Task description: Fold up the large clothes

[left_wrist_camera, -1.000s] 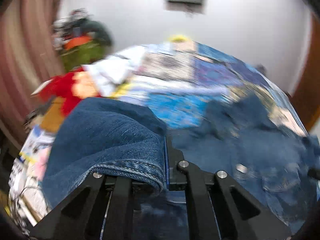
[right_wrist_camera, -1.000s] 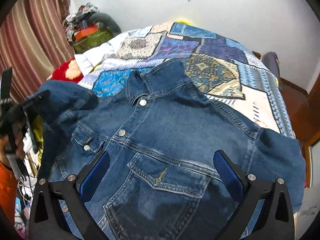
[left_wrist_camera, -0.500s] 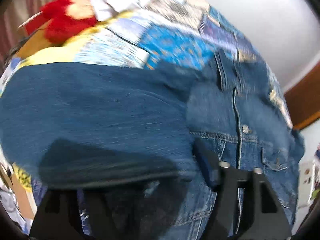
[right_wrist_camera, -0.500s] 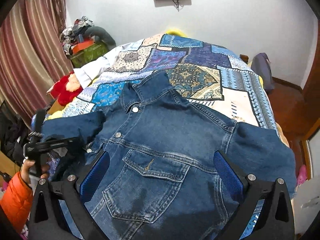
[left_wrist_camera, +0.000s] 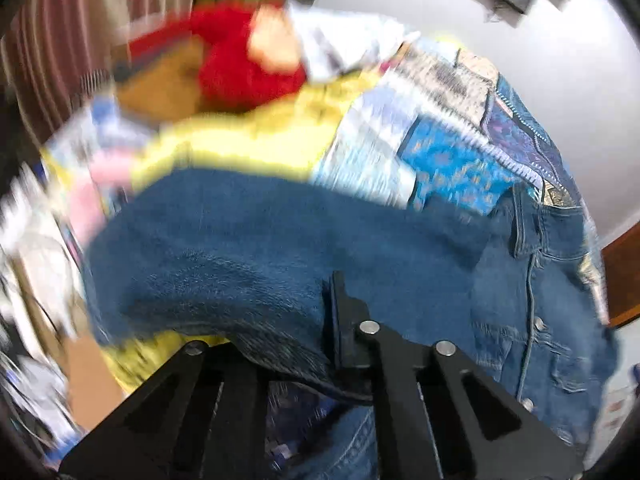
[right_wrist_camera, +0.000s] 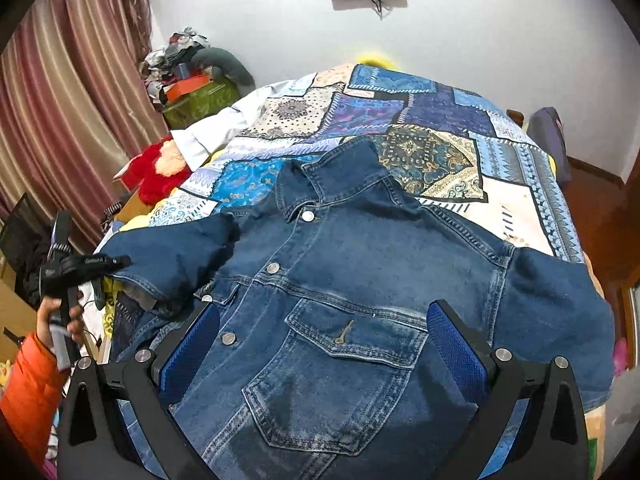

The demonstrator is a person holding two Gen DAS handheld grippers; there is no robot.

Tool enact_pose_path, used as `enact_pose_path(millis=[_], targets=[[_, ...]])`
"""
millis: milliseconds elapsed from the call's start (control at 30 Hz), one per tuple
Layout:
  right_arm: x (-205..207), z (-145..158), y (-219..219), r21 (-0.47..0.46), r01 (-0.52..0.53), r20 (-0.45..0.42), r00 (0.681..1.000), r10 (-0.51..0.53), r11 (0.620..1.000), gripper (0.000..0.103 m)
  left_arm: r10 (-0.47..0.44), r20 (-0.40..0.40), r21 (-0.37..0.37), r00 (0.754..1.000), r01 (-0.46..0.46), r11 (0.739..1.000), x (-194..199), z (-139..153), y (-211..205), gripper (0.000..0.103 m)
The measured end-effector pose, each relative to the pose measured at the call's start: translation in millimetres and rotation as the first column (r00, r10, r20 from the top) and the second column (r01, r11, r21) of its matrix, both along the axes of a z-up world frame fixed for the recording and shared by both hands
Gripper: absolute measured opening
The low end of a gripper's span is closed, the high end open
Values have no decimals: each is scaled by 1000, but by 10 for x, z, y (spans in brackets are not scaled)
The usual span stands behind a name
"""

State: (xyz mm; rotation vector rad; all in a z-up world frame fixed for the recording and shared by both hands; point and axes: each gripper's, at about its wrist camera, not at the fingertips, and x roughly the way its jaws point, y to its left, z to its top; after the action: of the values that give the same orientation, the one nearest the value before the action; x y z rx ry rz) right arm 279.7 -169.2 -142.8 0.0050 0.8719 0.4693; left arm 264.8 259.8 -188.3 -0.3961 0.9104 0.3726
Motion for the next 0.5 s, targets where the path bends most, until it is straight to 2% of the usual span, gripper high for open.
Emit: enact_pose_path(millis=[100, 167, 267, 300, 367, 433, 500], targets=[[13, 9, -129, 9, 28, 6, 1000, -28, 1000, 103, -84, 81, 143, 993, 72, 987, 162, 438, -362, 6], [23, 18, -234, 15, 56, 9, 998, -56, 998, 103, -137, 123, 173, 983, 115, 978, 301, 634, -582, 6], [44, 37, -425, 41, 100, 2, 995, -100, 994, 103, -304, 187, 200, 934, 267, 943, 501, 868, -1160, 5], [48, 45, -502, 51, 120, -2, 993, -120, 992, 103, -349, 184, 217, 919, 308, 926, 546, 880, -1352, 5], [39, 53, -614, 61, 146, -7, 989, -145, 987, 103, -464, 156, 211, 872, 429, 878, 638, 786, -1839, 5], [25, 61, -716, 65, 168, -12, 986, -168, 984, 103, -538, 96, 165, 838, 520, 838, 746, 563, -2213, 6], [11, 68, -805, 60, 188, -15, 982, -188, 980, 103, -592, 2, 95, 806, 589, 802, 821, 224, -2530, 15]])
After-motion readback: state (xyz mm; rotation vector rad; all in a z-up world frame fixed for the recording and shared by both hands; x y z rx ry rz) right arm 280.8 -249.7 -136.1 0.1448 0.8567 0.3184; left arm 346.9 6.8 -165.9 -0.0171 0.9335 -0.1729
